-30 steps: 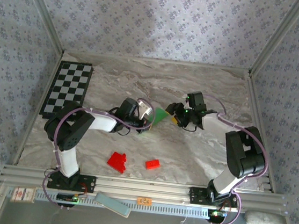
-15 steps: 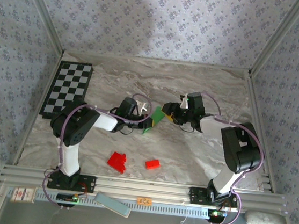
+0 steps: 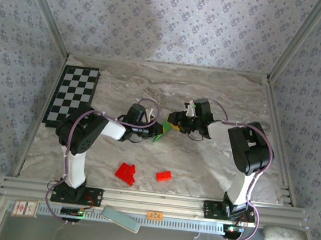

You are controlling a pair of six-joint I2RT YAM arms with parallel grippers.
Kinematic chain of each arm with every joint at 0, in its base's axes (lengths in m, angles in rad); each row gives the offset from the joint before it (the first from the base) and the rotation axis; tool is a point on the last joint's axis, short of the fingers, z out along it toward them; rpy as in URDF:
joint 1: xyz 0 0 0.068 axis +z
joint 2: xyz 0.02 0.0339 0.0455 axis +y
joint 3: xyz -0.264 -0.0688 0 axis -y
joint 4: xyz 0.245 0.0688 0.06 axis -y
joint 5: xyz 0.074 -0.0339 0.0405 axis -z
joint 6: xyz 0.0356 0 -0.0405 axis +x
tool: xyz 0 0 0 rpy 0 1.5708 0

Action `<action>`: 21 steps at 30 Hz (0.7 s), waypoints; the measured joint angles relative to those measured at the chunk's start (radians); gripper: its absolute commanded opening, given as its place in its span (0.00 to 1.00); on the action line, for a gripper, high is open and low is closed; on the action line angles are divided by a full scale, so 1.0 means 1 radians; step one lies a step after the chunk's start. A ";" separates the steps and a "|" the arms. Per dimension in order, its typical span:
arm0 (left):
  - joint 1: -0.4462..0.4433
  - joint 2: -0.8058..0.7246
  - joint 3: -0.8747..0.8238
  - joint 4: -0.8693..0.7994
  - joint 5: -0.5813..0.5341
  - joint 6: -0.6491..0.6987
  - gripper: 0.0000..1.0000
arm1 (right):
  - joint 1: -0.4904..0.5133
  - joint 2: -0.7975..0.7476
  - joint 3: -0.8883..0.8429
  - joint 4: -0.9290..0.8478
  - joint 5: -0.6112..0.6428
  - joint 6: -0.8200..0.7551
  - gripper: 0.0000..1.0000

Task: Fold a paper plane with a square sheet of paper (pick it up from the middle)
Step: Fold the wing for the fifth time at the center of the table.

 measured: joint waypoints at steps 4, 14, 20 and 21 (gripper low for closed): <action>0.000 0.008 0.000 0.014 0.005 -0.037 0.00 | 0.006 0.032 0.027 0.000 -0.013 -0.011 0.49; 0.013 0.032 0.000 0.068 0.016 -0.115 0.00 | 0.017 0.072 0.068 0.000 -0.033 -0.038 0.48; 0.013 0.032 -0.001 0.071 0.016 -0.125 0.01 | 0.020 0.100 0.086 -0.002 -0.037 -0.049 0.48; 0.013 0.032 -0.001 0.071 0.016 -0.125 0.02 | 0.020 0.103 0.087 -0.002 -0.037 -0.051 0.48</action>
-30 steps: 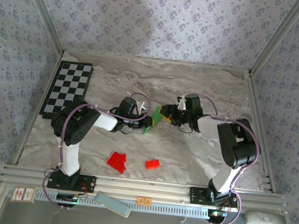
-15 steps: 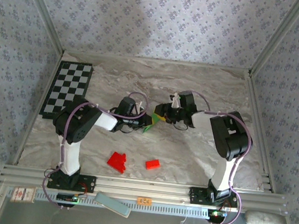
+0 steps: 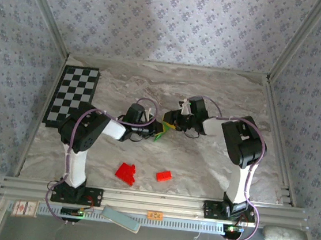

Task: Fold a paper plane with a square sheet of paper (pick it up from the middle)
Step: Fold the wing for the fifth time at the center of the table.

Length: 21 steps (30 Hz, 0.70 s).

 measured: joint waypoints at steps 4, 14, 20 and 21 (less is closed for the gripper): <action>0.000 0.000 0.000 -0.001 0.000 0.000 0.04 | 0.003 0.006 0.010 -0.005 0.000 -0.001 0.48; 0.000 0.000 0.000 -0.019 -0.004 0.002 0.12 | 0.010 0.023 0.035 -0.041 0.005 -0.015 0.48; 0.000 -0.001 0.000 -0.026 -0.004 0.005 0.16 | 0.017 0.031 0.056 -0.083 0.018 -0.033 0.48; 0.000 -0.002 0.000 -0.026 -0.004 0.006 0.17 | 0.018 0.032 0.061 -0.093 0.023 -0.035 0.48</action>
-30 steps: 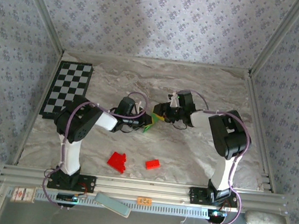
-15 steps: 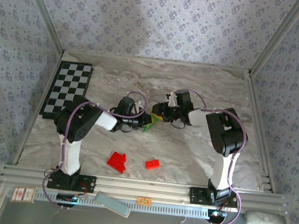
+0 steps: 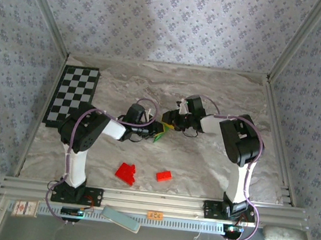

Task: Fold a paper plane with a square sheet of paper (pick it up from the middle)
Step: Fold the wing for the fifth time at the center of the table.

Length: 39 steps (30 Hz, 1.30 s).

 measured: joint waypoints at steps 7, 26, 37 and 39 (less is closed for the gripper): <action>0.000 -0.029 -0.018 -0.021 -0.015 0.016 0.21 | 0.012 0.010 0.031 -0.056 0.020 -0.017 0.48; 0.000 -0.141 -0.066 -0.193 -0.073 0.083 0.23 | 0.019 0.021 0.074 -0.129 0.051 -0.021 0.47; 0.000 -0.163 -0.066 -0.265 -0.087 0.134 0.20 | 0.019 0.032 0.096 -0.153 0.054 -0.021 0.47; 0.000 -0.163 -0.064 -0.269 -0.086 0.143 0.20 | 0.019 0.033 0.100 -0.158 0.054 -0.021 0.47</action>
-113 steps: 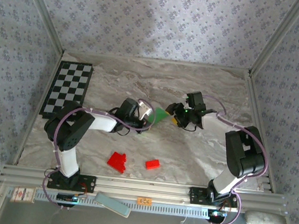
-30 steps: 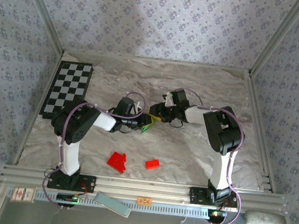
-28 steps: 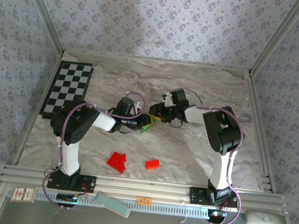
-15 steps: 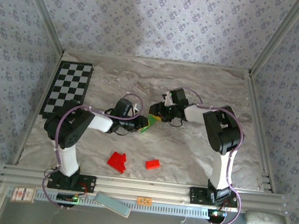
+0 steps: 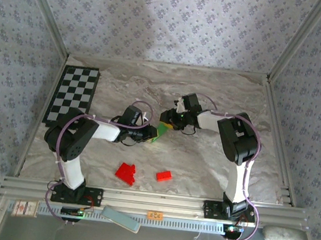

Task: Fold a paper plane with a square sheet of paper (pick it up from the middle)
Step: Fold the wing for the fifth time at the center of the table.

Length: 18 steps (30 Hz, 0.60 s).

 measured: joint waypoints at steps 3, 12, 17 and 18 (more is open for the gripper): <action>0.000 0.000 0.010 -0.021 0.001 0.022 0.23 | 0.001 0.001 0.002 -0.003 0.000 0.000 0.47; 0.000 0.001 0.034 -0.068 0.020 0.099 0.26 | 0.001 0.007 0.018 -0.025 0.000 0.000 0.47; 0.000 0.007 0.053 -0.102 0.028 0.143 0.26 | 0.001 0.008 0.019 -0.029 0.001 0.000 0.46; 0.000 0.008 0.057 -0.111 0.029 0.153 0.26 | 0.001 0.008 0.019 -0.029 0.001 0.000 0.46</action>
